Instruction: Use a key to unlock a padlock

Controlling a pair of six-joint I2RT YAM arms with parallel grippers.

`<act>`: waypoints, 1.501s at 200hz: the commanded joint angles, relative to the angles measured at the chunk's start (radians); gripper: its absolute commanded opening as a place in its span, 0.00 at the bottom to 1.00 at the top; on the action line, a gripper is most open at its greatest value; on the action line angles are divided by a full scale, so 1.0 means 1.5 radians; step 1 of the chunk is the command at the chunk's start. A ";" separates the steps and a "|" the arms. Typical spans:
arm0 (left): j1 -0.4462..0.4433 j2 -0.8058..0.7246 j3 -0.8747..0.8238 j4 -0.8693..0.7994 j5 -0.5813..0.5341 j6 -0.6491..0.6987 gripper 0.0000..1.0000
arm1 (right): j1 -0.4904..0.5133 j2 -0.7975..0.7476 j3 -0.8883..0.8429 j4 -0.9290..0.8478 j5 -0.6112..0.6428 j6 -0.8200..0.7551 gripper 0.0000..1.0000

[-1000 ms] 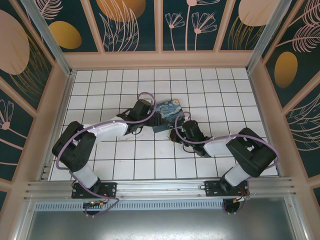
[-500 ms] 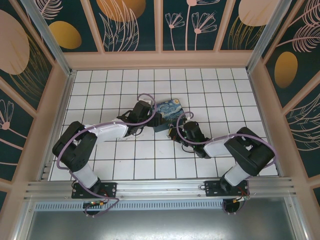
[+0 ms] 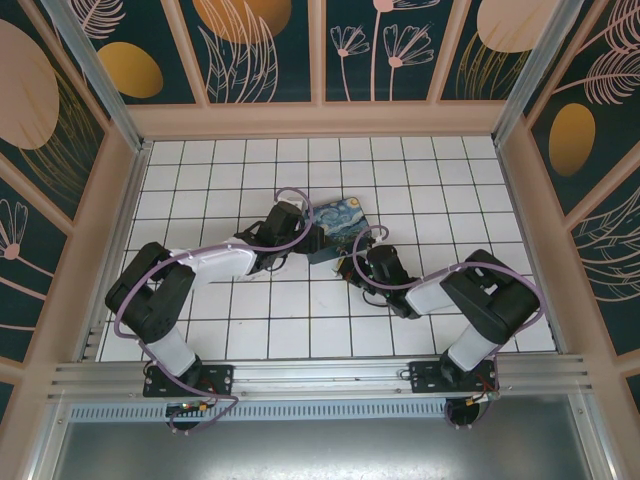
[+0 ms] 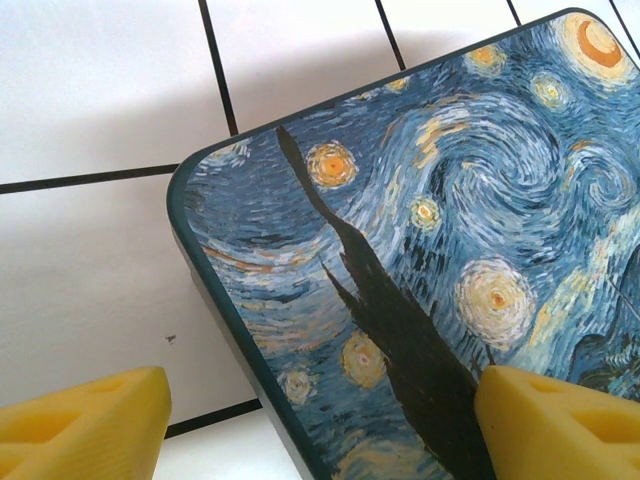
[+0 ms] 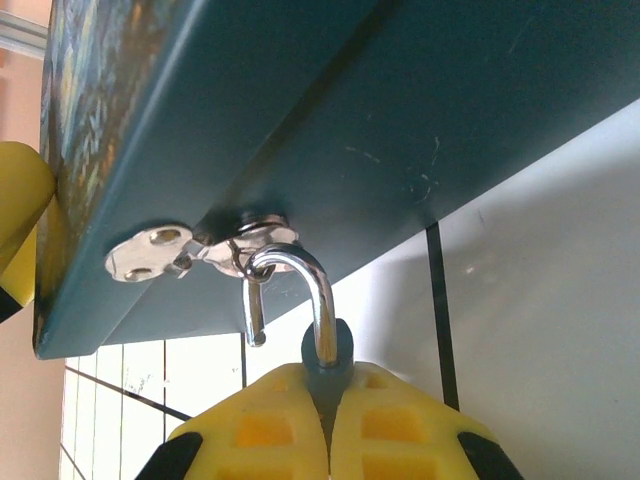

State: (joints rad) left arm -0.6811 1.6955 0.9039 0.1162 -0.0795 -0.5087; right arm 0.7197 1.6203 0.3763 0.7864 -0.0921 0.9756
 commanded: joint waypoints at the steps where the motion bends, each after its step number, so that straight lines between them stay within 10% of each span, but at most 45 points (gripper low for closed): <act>1: -0.004 0.051 -0.036 -0.116 -0.010 0.015 0.80 | -0.006 -0.005 -0.007 0.030 0.018 0.003 0.00; 101: -0.003 0.083 -0.037 -0.121 0.010 0.022 0.71 | -0.079 -0.016 0.033 0.044 0.013 0.004 0.00; 201: -0.004 0.127 -0.021 -0.134 0.026 0.029 0.66 | -0.292 0.076 0.216 -0.168 -0.221 -0.172 0.00; 300: -0.003 0.114 0.017 -0.160 0.006 0.035 0.72 | -0.278 0.012 0.143 -0.150 -0.250 -0.187 0.00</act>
State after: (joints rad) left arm -0.6876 1.7992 0.9787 0.2035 -0.0273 -0.5053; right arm 0.3065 1.7058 0.6544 0.4866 -0.4805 0.6941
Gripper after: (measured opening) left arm 0.699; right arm 0.050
